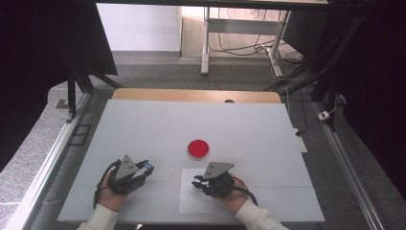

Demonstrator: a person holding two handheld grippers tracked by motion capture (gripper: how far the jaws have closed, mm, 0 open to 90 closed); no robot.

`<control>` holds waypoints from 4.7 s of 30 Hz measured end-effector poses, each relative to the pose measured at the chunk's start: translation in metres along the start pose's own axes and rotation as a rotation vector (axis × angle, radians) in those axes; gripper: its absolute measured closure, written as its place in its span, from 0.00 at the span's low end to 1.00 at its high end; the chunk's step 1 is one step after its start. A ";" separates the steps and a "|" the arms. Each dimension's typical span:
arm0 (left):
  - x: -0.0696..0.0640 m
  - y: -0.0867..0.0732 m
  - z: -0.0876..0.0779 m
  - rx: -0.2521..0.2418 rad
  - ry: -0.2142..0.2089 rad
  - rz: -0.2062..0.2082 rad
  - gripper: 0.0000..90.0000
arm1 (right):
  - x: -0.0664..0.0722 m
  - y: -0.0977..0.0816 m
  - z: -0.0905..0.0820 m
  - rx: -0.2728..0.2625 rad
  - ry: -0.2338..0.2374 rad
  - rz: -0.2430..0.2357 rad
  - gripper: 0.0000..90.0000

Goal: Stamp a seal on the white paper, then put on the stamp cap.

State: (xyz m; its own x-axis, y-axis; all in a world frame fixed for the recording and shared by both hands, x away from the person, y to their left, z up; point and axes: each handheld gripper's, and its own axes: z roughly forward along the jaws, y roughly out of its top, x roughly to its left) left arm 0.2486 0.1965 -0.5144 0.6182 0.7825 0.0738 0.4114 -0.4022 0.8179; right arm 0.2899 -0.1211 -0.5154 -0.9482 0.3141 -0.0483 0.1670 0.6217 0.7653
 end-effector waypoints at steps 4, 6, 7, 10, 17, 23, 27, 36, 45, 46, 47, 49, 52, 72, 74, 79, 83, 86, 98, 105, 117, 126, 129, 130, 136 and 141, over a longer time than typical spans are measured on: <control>0.001 0.000 0.000 -0.001 0.000 -0.002 0.72 | 0.001 0.000 0.000 -0.002 -0.006 -0.004 0.85; 0.000 0.000 0.000 0.000 -0.001 -0.001 0.72 | 0.001 0.000 0.000 -0.002 -0.005 -0.007 0.85; 0.000 0.000 0.000 0.002 -0.001 0.001 0.72 | 0.001 0.000 0.000 -0.006 -0.003 0.000 0.84; 0.001 0.000 0.001 0.002 -0.003 0.002 0.72 | 0.001 0.000 0.000 -0.016 -0.006 0.008 0.84; 0.001 -0.001 0.001 0.004 -0.003 0.003 0.72 | -0.001 0.001 -0.004 -0.035 -0.017 0.035 0.84; 0.001 -0.001 0.001 0.002 -0.005 0.002 0.72 | -0.006 0.002 -0.011 -0.082 -0.012 0.083 0.84; 0.001 -0.001 0.001 0.003 -0.004 0.003 0.72 | -0.010 0.003 -0.019 -0.122 -0.033 0.104 0.84; 0.001 -0.001 0.002 0.007 -0.006 0.006 0.72 | -0.015 0.003 -0.025 -0.143 -0.060 0.118 0.84; 0.001 -0.001 0.003 0.009 -0.010 0.008 0.72 | -0.016 0.003 -0.026 -0.152 -0.072 0.118 0.84; 0.000 -0.001 0.003 0.009 -0.010 0.007 0.72 | -0.016 0.003 -0.026 -0.154 -0.074 0.120 0.84; 0.000 -0.001 0.003 0.010 -0.010 0.009 0.72 | -0.016 0.003 -0.027 -0.159 -0.077 0.121 0.84; 0.000 -0.001 0.003 0.010 -0.009 0.011 0.72 | -0.016 0.004 -0.028 -0.169 -0.083 0.124 0.84; -0.001 0.000 0.005 0.011 -0.012 0.008 0.72 | -0.018 0.004 -0.030 -0.186 -0.088 0.133 0.84; -0.006 0.003 0.012 0.024 -0.026 0.032 0.72 | -0.045 0.008 -0.064 -0.357 -0.172 0.248 0.84; -0.006 0.003 0.012 0.025 -0.026 0.035 0.72 | -0.046 0.008 -0.067 -0.371 -0.176 0.255 0.84; -0.006 0.002 0.011 0.024 -0.024 0.034 0.72 | -0.049 0.008 -0.070 -0.379 -0.178 0.261 0.84; -0.006 0.003 0.012 0.026 -0.024 0.038 0.72 | -0.049 0.009 -0.069 -0.380 -0.175 0.257 0.84; -0.006 0.003 0.013 0.029 -0.025 0.040 0.72 | -0.049 0.010 -0.069 -0.382 -0.171 0.257 0.84; -0.008 0.005 0.013 0.017 -0.029 0.042 0.72 | -0.046 0.015 -0.071 -0.391 -0.167 0.241 0.84; -0.010 0.008 0.013 0.012 -0.030 0.050 0.72 | -0.046 0.015 -0.071 -0.389 -0.162 0.239 0.84; -0.019 0.021 0.016 -0.007 -0.052 0.079 0.72 | -0.047 0.016 -0.070 -0.393 -0.165 0.239 0.84; -0.030 0.034 0.032 -0.005 -0.092 0.100 0.72 | -0.043 0.019 -0.064 -0.390 -0.141 0.235 0.84; -0.030 0.035 0.033 -0.008 -0.094 0.095 0.72 | -0.043 0.019 -0.064 -0.389 -0.138 0.234 0.84; -0.030 0.035 0.033 -0.007 -0.092 0.094 0.72 | -0.043 0.019 -0.064 -0.388 -0.139 0.235 0.84; -0.030 0.038 0.037 -0.013 -0.108 0.081 0.72 | -0.043 0.019 -0.063 -0.389 -0.141 0.239 0.84; -0.037 0.045 0.043 -0.022 -0.133 0.086 0.72 | -0.041 0.021 -0.061 -0.389 -0.135 0.235 0.84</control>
State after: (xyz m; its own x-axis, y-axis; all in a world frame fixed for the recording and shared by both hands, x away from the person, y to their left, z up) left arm 0.2727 0.1287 -0.5047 0.7340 0.6756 0.0689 0.3396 -0.4530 0.8243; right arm 0.3162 -0.1652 -0.4585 -0.8490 0.5204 0.0920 0.2350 0.2159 0.9477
